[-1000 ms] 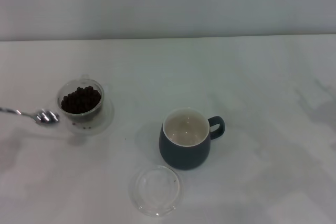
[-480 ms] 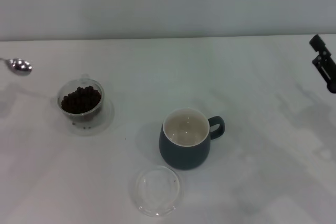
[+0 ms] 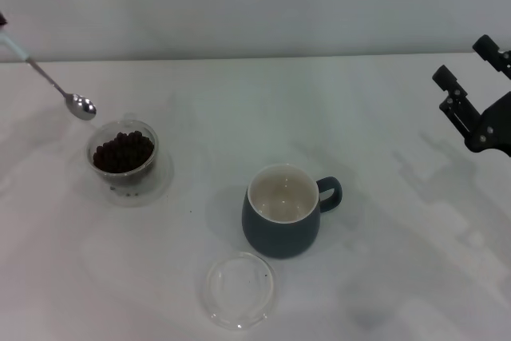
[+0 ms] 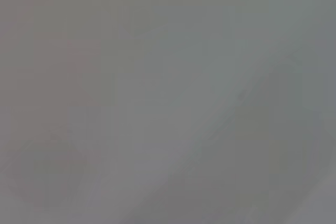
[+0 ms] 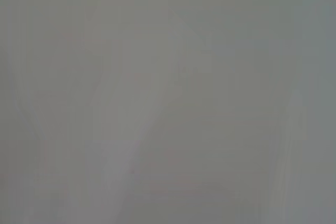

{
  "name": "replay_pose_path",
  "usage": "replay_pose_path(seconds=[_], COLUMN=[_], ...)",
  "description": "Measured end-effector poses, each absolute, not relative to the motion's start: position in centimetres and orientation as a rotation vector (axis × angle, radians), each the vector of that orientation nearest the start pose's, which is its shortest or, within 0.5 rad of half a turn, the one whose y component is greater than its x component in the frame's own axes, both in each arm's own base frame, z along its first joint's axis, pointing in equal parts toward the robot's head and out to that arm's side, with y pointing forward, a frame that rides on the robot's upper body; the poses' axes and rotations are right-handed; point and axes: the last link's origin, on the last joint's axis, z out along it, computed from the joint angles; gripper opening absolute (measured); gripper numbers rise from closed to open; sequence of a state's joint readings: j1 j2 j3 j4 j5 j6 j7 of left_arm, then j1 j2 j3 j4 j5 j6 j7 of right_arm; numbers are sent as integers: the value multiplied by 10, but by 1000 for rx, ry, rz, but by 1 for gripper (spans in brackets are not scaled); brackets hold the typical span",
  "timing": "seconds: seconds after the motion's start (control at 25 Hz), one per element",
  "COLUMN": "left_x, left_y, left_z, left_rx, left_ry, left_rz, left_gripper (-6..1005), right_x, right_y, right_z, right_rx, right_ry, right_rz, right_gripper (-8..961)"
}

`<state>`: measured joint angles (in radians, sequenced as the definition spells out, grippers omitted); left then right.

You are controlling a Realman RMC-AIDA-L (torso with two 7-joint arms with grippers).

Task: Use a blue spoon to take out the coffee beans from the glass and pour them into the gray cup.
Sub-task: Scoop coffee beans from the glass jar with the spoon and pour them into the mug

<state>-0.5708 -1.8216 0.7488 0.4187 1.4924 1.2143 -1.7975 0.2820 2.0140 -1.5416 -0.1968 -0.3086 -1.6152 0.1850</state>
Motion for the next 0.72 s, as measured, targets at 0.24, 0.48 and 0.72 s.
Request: replay_pose_path(seconds=[0.24, 0.48, 0.72], left_x=[-294, -278, -278], left_y=[414, 425, 424], left_z=[101, 78, 70], left_rx=[-2047, -2124, -2129], left_ry=[-1203, -1184, -1193], left_rz=[-950, -856, -841], left_gripper=[134, 132, 134], right_x=[304, 303, 303], right_y=[277, 282, 285], right_z=[22, 21, 20], right_rx=[-1814, -1823, -1827], right_ry=[16, 26, 31], right_rz=[926, 915, 906], right_gripper=[590, 591, 591])
